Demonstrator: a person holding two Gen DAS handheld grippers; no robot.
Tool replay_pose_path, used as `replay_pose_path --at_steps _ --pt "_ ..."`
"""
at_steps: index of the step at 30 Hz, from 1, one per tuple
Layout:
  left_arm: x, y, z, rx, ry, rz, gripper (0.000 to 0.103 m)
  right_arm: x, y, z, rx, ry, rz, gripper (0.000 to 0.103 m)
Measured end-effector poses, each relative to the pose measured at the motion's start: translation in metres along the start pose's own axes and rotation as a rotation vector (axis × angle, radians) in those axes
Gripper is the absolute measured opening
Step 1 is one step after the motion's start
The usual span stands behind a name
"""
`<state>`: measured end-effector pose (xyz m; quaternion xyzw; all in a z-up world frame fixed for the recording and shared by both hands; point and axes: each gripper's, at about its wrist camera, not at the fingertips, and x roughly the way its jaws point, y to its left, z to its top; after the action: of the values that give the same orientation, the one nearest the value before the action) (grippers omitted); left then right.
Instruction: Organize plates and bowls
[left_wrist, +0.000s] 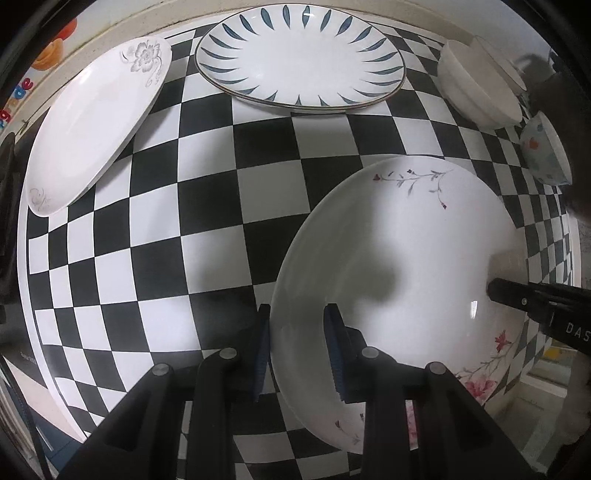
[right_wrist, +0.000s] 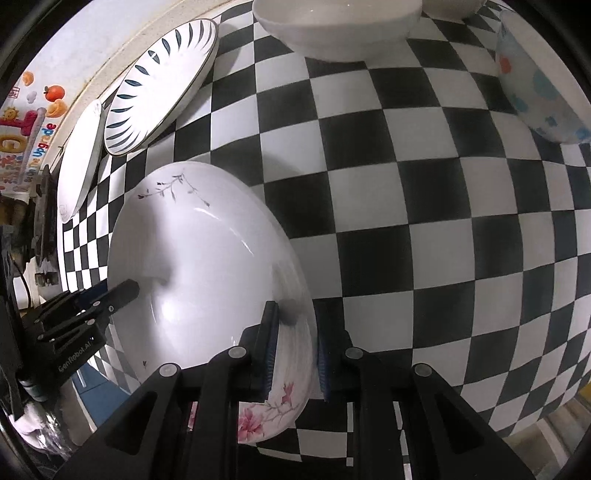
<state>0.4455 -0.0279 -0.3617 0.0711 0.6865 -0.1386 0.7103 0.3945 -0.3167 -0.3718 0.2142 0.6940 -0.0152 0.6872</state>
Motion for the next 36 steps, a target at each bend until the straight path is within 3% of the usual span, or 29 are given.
replay_pose_path --at_steps 4,5,7,11,16,18,21,23,29,36 --pt "-0.003 -0.006 -0.002 -0.019 -0.003 0.04 0.026 0.011 -0.006 -0.003 -0.012 0.013 0.023 0.021" --pt "0.003 -0.026 0.003 -0.026 -0.003 0.052 0.026 0.011 -0.013 -0.002 -0.02 0.018 0.031 0.021" --pt "0.002 -0.031 0.004 -0.053 0.003 0.06 0.026 0.016 -0.008 0.0 -0.038 0.033 0.04 0.021" --pt "-0.019 -0.023 0.009 -0.14 -0.037 0.051 0.027 0.004 -0.01 0.003 -0.08 0.025 0.001 0.022" --pt "-0.078 0.004 -0.002 -0.297 -0.156 0.047 0.027 -0.048 -0.009 0.002 -0.116 -0.104 0.02 0.045" --pt "-0.091 0.016 -0.009 -0.347 -0.212 0.047 0.027 -0.072 0.001 0.003 -0.141 -0.18 0.071 0.066" --pt "-0.111 0.04 -0.012 -0.434 -0.301 0.084 0.031 -0.101 0.034 0.011 -0.253 -0.299 0.187 0.084" --pt "-0.122 0.061 -0.003 -0.487 -0.343 0.104 0.031 -0.105 0.068 0.027 -0.327 -0.291 0.22 0.086" --pt "-0.103 0.132 0.009 -0.659 -0.328 0.036 0.031 -0.072 0.179 0.101 -0.429 -0.154 0.17 0.086" --pt "-0.048 0.205 0.024 -0.803 -0.236 -0.046 0.031 0.007 0.284 0.194 -0.549 -0.056 0.061 0.086"
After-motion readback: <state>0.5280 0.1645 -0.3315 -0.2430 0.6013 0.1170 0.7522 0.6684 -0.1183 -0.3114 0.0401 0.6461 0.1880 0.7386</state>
